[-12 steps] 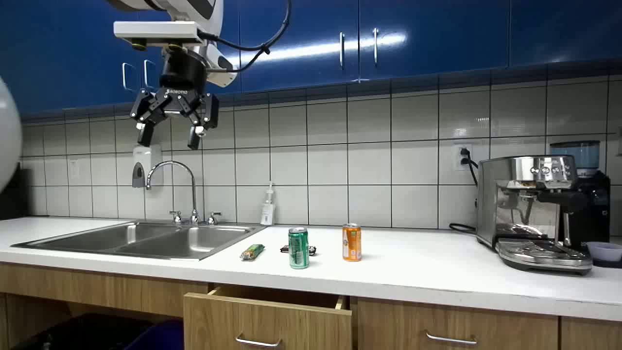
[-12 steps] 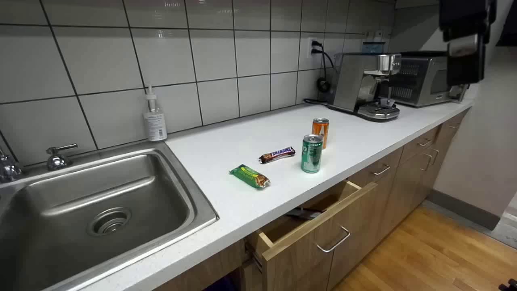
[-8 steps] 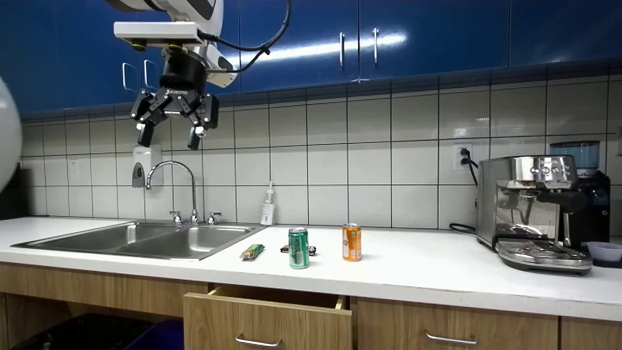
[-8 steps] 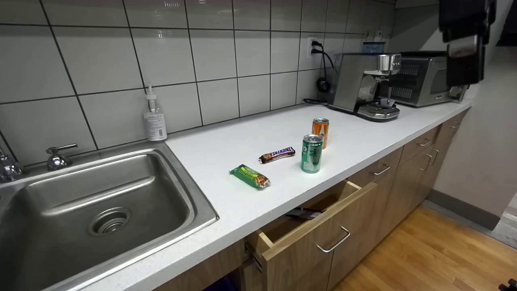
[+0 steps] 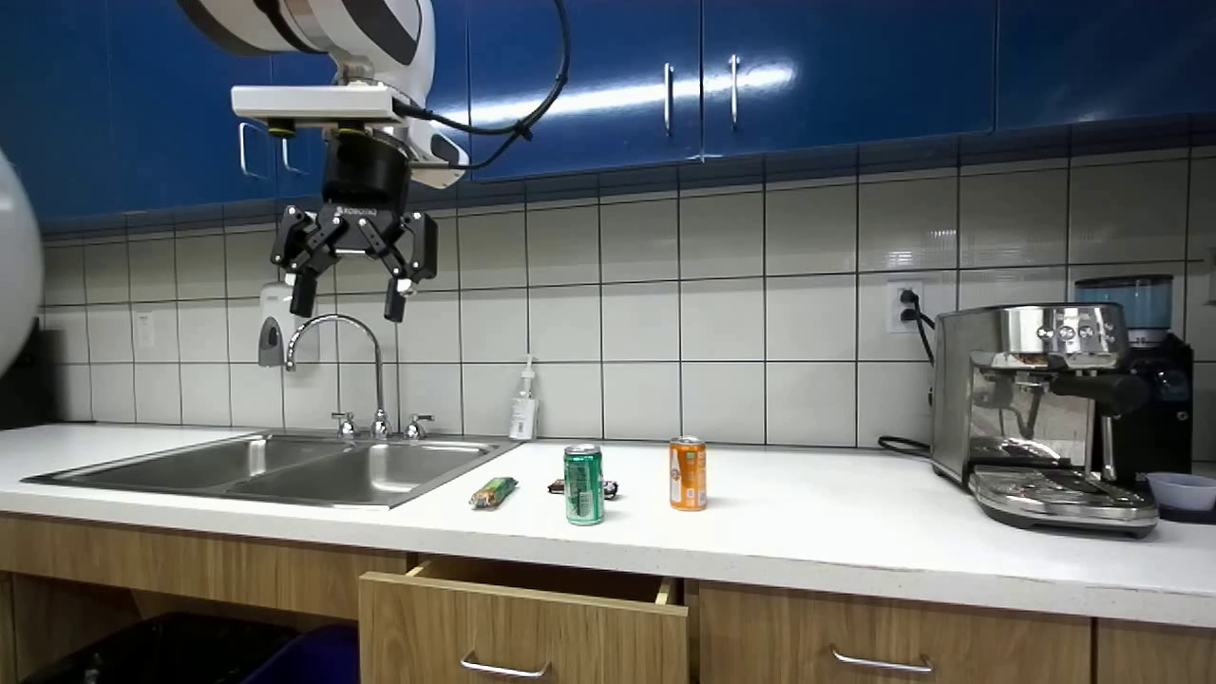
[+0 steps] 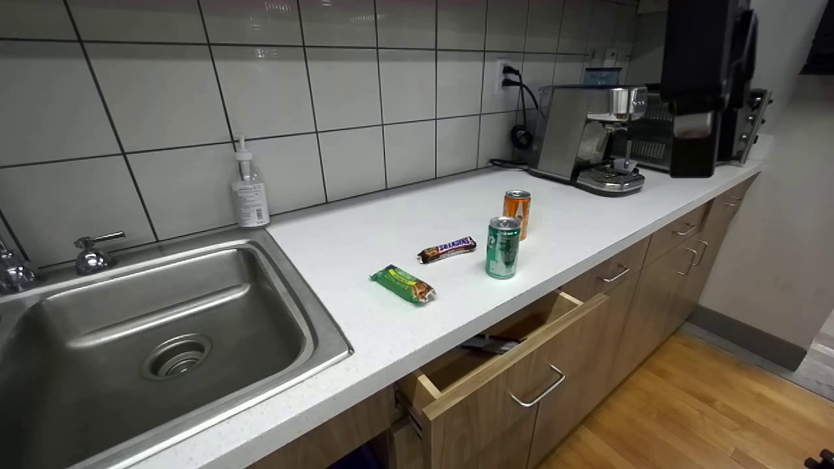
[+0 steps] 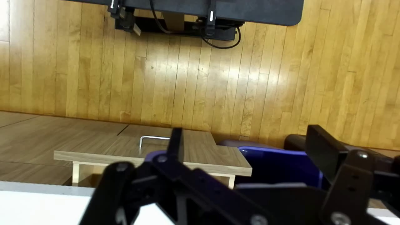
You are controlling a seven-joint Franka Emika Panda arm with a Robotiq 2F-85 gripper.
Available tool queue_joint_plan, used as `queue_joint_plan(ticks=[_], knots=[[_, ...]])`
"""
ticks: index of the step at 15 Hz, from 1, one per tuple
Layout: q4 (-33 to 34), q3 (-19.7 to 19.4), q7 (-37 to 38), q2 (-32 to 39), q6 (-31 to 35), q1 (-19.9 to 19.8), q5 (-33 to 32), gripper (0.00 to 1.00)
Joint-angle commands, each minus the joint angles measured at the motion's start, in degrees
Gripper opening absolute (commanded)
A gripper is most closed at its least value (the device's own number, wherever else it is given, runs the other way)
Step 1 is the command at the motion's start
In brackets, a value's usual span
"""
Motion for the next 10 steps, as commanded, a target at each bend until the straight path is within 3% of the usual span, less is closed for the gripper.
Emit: queue_joint_plan(ticks=[1, 10], knots=[[-3.7, 0.5, -0.8, -0.5, 6.0, -0.4, -1.2, 1.0], [-8.9, -0.6, -0.6, 3.8, 18.6, -1.7, -4.4, 1.0]])
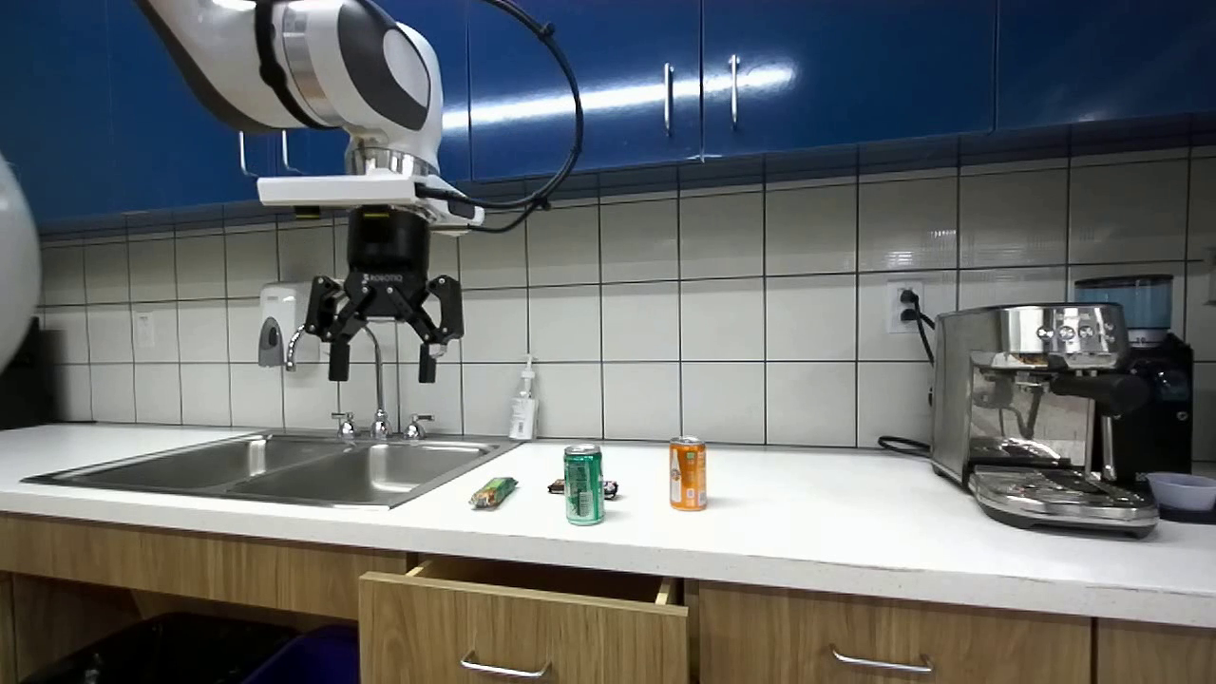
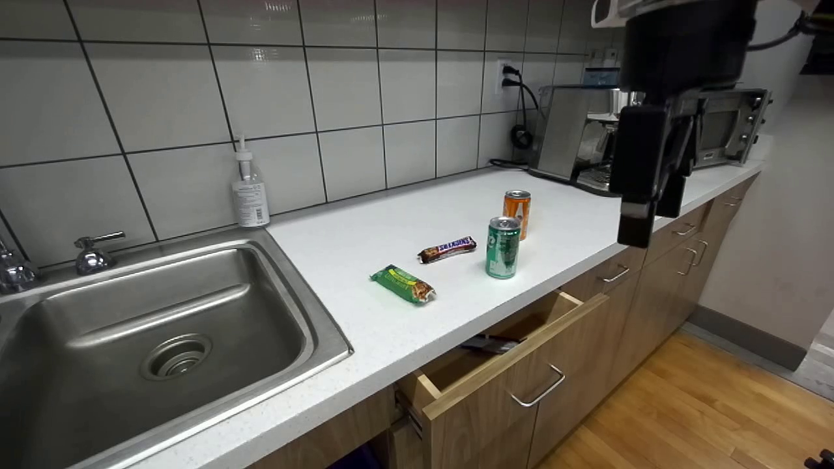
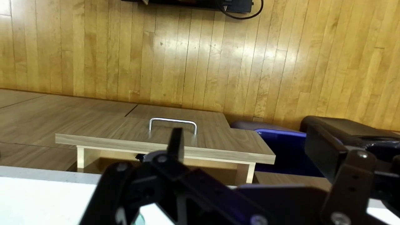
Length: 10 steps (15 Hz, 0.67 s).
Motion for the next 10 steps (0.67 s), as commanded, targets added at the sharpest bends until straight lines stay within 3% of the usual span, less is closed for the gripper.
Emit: queue_joint_plan(ticks=[1, 7, 8, 10], knots=[[-1.7, -0.5, -0.3, 2.3, 5.1, -1.6, -2.0, 1.0], [-1.3, -1.7, 0.5, 8.6, 10.0, -3.5, -5.1, 1.0], [-0.3, -2.6, -1.3, 10.0, 7.9, -3.4, -2.9, 1.0], [-1.8, -2.1, -0.1, 8.7, 8.8, -3.1, -3.4, 1.0]])
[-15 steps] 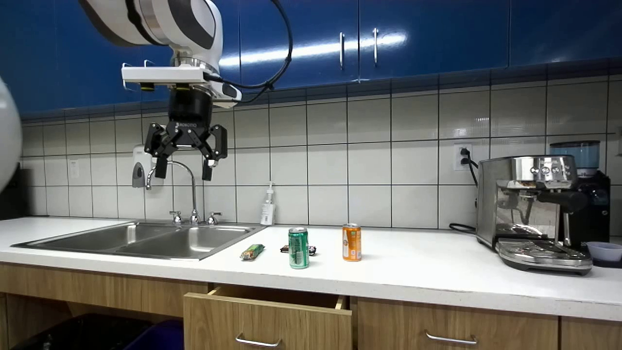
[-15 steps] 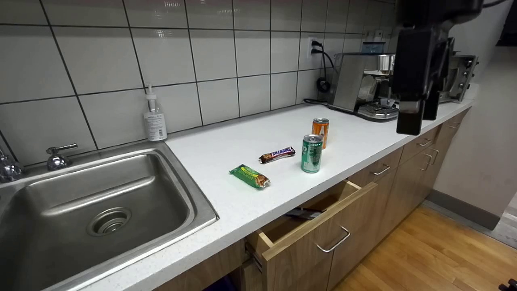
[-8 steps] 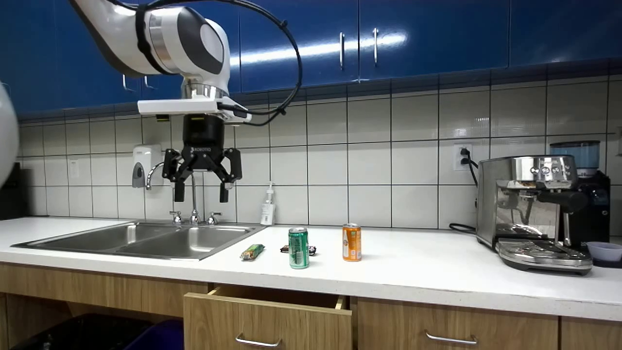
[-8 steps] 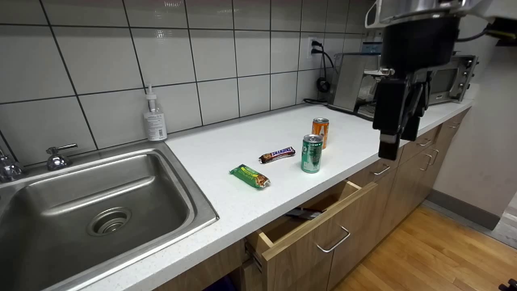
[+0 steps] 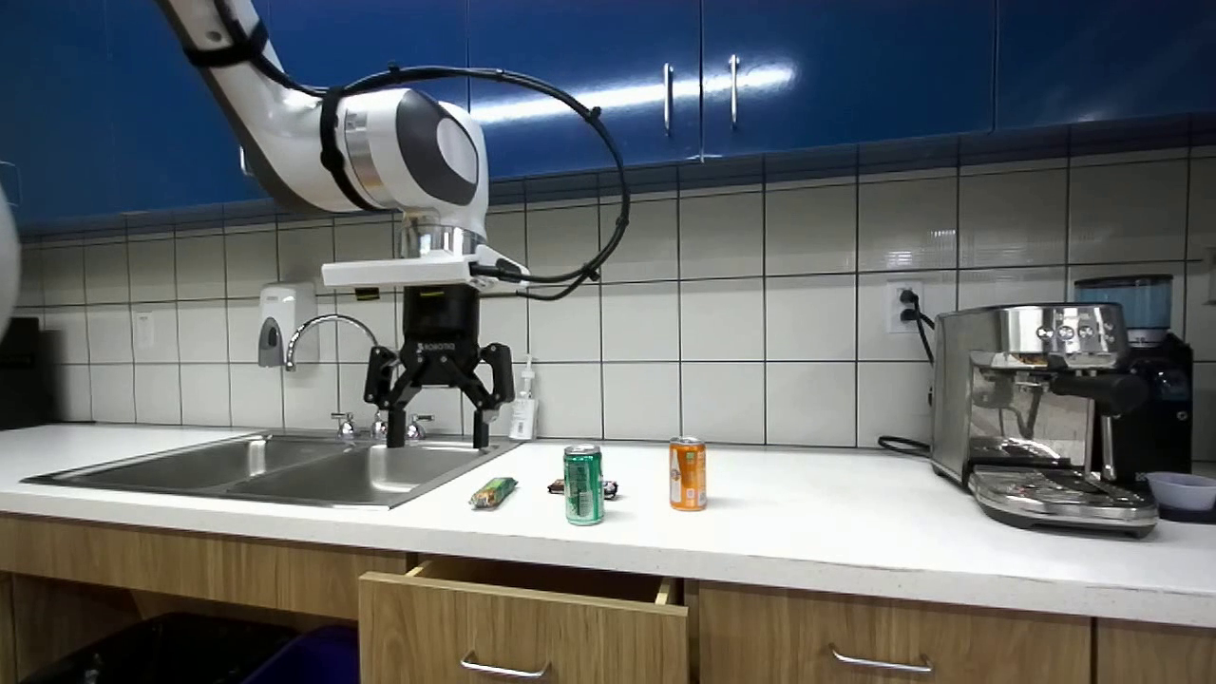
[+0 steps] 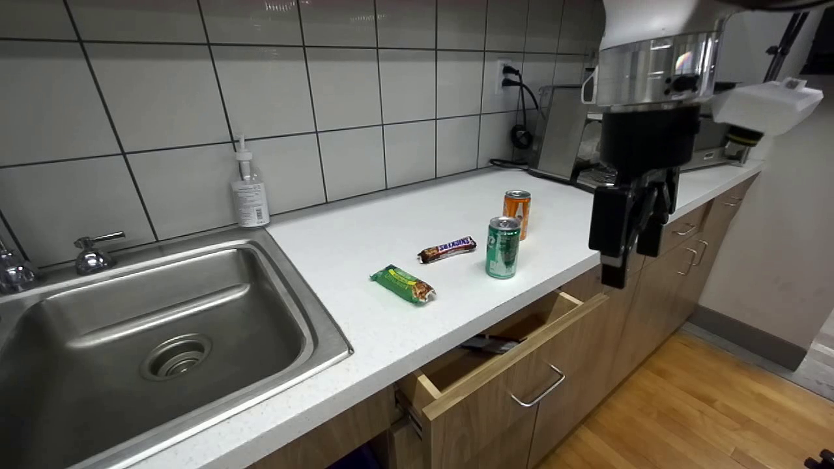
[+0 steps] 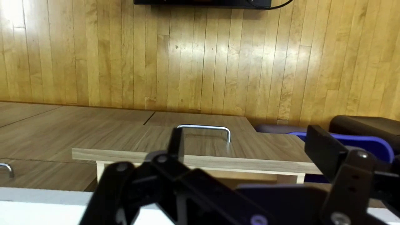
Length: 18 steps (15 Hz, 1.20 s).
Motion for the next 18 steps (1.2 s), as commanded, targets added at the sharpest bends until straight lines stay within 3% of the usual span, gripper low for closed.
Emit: queue_joint_plan(ticks=[1, 11, 18], knots=[[0.2, 0.2, -0.1, 0.7, -0.1, -0.4, 0.1, 1.0], [0.8, 0.3, 1.4, 1.8, 0.2, -0.6, -0.5, 1.0], [2.0, 1.1, 3.5, 10.5, 10.7, -0.3, -1.7, 1.0]])
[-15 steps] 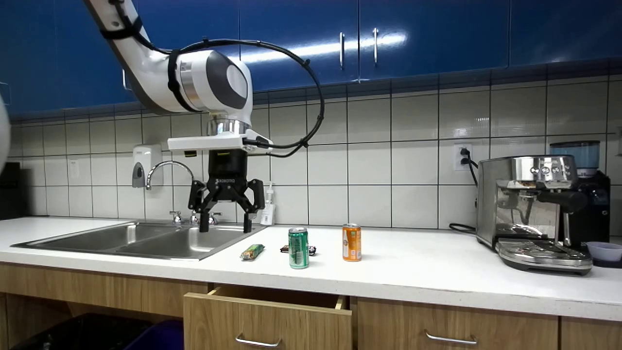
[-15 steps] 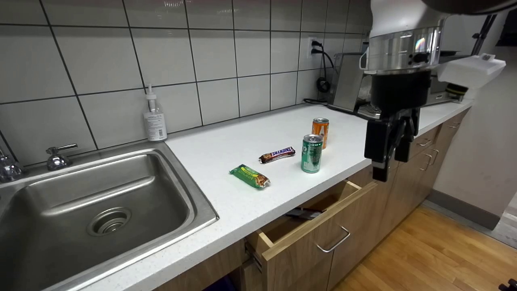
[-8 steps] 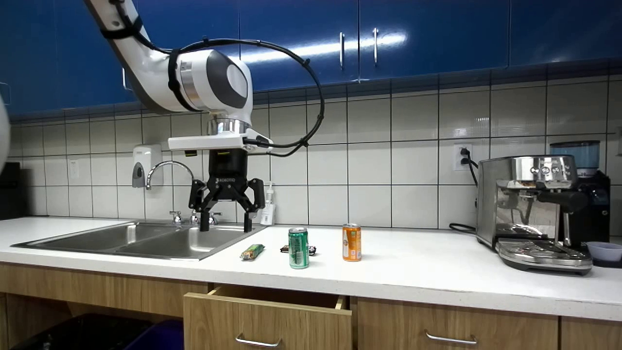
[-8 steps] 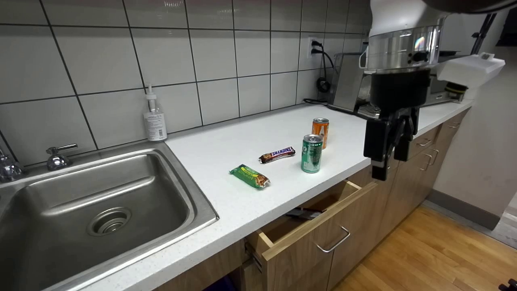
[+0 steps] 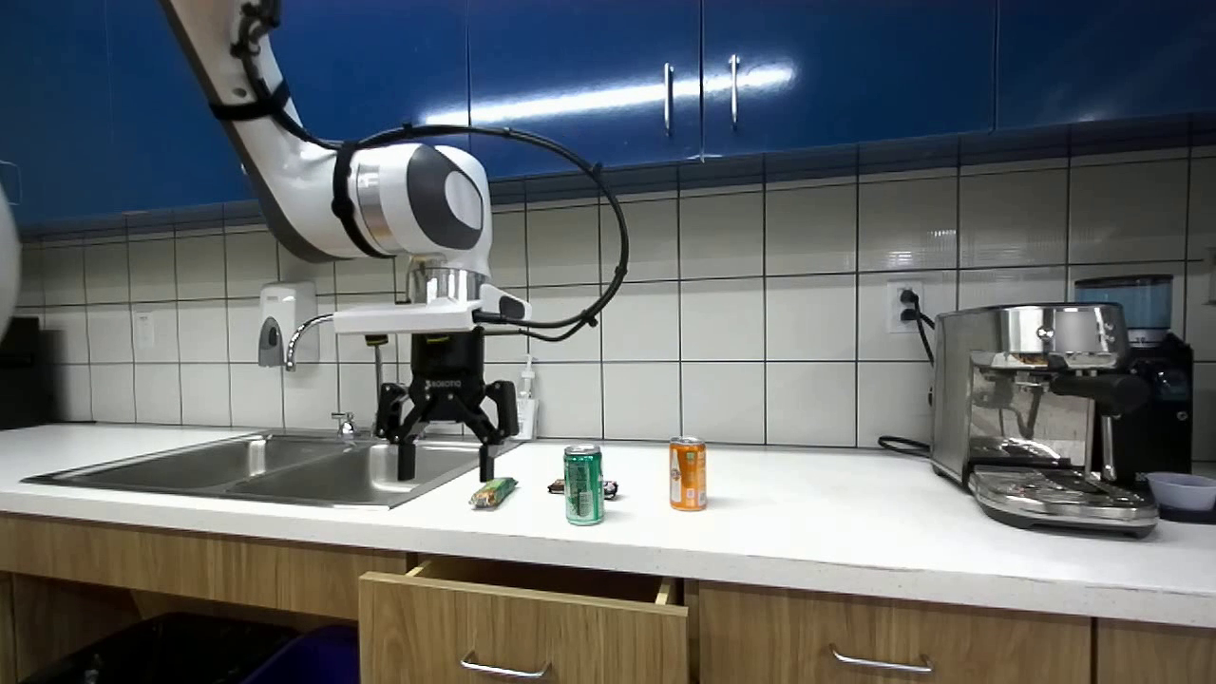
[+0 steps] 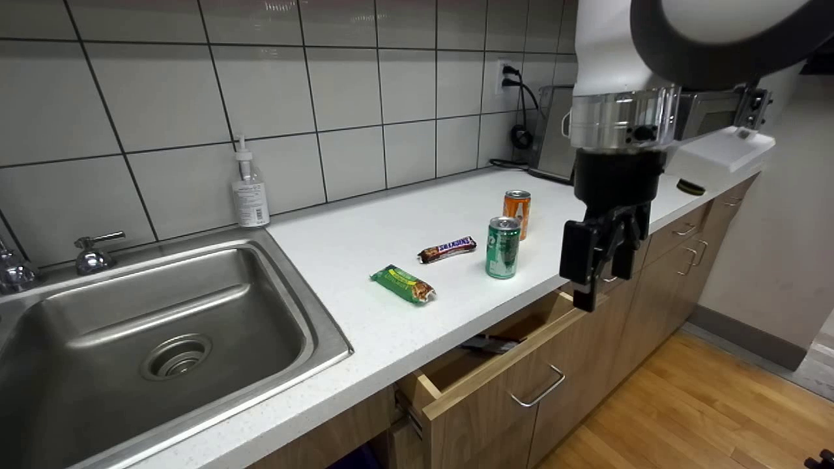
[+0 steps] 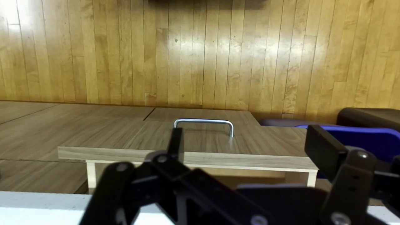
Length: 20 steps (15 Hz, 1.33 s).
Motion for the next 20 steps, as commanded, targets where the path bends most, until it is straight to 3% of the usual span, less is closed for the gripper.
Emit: queue_joint_plan(ticks=[1, 20], knots=[[1.8, 0.6, 1.7, 5.6, 5.3, -0.4, -1.4, 1.0], [8.6, -0.6, 3.2, 23.7, 22.3, 0.5, -1.9, 1.0]])
